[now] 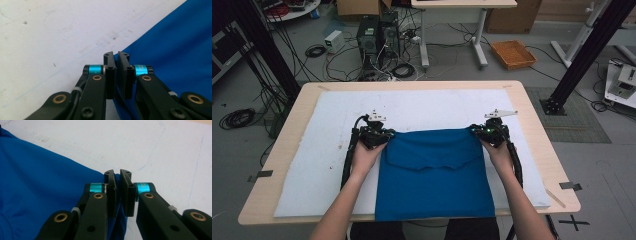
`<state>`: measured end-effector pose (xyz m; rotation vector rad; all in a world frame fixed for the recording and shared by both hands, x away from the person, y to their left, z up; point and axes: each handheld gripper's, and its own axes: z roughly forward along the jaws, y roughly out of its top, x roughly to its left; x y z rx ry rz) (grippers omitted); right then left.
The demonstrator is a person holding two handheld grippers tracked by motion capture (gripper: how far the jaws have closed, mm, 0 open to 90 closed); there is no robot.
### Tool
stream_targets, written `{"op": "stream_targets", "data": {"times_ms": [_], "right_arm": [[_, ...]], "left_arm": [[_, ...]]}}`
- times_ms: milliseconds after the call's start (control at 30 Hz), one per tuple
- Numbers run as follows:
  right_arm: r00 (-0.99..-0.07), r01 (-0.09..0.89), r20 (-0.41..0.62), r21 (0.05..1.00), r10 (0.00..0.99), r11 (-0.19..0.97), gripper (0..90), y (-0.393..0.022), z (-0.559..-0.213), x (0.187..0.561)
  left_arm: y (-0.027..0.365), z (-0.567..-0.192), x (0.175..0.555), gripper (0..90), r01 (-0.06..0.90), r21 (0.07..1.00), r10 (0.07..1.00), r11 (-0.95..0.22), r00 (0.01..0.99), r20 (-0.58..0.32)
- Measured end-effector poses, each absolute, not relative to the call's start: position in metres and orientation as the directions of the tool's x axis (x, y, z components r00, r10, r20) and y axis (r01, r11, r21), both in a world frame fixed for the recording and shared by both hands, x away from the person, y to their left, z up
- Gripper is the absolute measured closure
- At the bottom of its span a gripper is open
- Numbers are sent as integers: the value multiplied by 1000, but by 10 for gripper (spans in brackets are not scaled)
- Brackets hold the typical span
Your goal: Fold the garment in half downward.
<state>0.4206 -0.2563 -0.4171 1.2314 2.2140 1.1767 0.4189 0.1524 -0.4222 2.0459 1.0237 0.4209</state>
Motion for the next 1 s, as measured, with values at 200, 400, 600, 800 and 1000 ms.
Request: {"op": "stream_targets", "data": {"times_ms": [200, 400, 600, 800, 1000], "right_arm": [[-547, 548, 89, 790, 832, 276, 845, -255, -422, 436], [-543, 551, 86, 787, 835, 277, 804, -253, -422, 438], [-499, 540, 80, 807, 863, 237, 713, -263, -415, 431], [-447, 570, 102, 798, 888, 195, 744, -284, -421, 426], [-499, 583, 88, 770, 862, 259, 758, -282, -432, 421]], "left_arm": [[153, -426, 434, 848, 533, 775, 803, -340, 594, -57], [150, -428, 435, 757, 539, 768, 815, -347, 578, -37], [165, -422, 428, 588, 530, 794, 839, -299, 542, -46], [183, -426, 419, 572, 549, 790, 851, -274, 521, -68], [194, -433, 413, 573, 572, 779, 849, -255, 518, -102]]}}
